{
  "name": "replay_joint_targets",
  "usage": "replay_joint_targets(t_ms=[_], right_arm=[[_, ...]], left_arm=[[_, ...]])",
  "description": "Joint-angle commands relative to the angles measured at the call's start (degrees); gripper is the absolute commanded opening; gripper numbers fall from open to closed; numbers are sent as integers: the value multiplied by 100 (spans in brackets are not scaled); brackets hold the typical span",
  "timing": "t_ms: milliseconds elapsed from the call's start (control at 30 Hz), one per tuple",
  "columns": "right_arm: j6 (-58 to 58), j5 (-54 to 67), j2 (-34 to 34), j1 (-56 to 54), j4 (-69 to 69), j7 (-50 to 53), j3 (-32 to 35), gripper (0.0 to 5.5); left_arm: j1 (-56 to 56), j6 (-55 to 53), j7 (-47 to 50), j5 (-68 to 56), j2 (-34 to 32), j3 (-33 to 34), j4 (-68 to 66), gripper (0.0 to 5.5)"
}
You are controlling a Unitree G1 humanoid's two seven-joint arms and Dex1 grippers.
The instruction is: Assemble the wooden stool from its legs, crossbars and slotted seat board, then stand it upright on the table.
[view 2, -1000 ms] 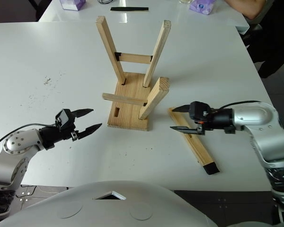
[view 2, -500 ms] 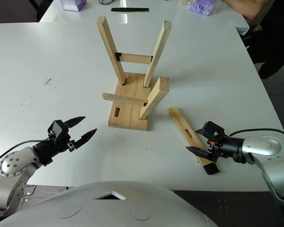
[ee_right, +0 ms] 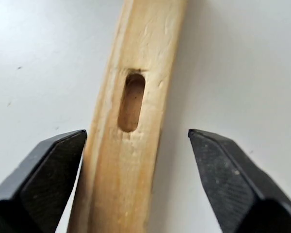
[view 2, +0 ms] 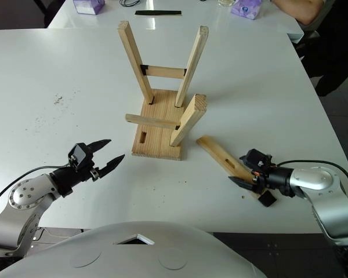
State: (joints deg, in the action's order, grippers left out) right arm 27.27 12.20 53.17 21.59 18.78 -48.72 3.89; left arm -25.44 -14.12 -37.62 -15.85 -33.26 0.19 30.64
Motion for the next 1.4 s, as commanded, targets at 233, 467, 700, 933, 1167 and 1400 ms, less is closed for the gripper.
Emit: replay_joint_targets(t_ms=[233, 467, 700, 933, 1167, 1400], right_arm=[[-372, -299, -430, -327, -1264, 206, -548, 385], [-1136, 260, 157, -1157, -2002, -1147, -44, 385], [-1918, 124, 550, -1715, -3164, -2068, -33, 385], [-2377, 62, 427, -1379, -3247, -2357, -95, 385], [-2677, -72, 308, -1218, -3426, -2311, -178, 300], [-2844, -145, 135, -1099, -3430, -1994, -187, 205]], left_arm=[[267, -42, -155, 67, -140, 0, -186, 332], [356, -7, -257, 44, -210, 58, -296, 332], [571, 15, -332, 58, -225, -10, -410, 332], [510, 56, -350, 60, -238, 2, -425, 332], [650, 17, -412, -2, -279, 59, -466, 332], [672, -42, -418, -170, -270, 204, -419, 332]])
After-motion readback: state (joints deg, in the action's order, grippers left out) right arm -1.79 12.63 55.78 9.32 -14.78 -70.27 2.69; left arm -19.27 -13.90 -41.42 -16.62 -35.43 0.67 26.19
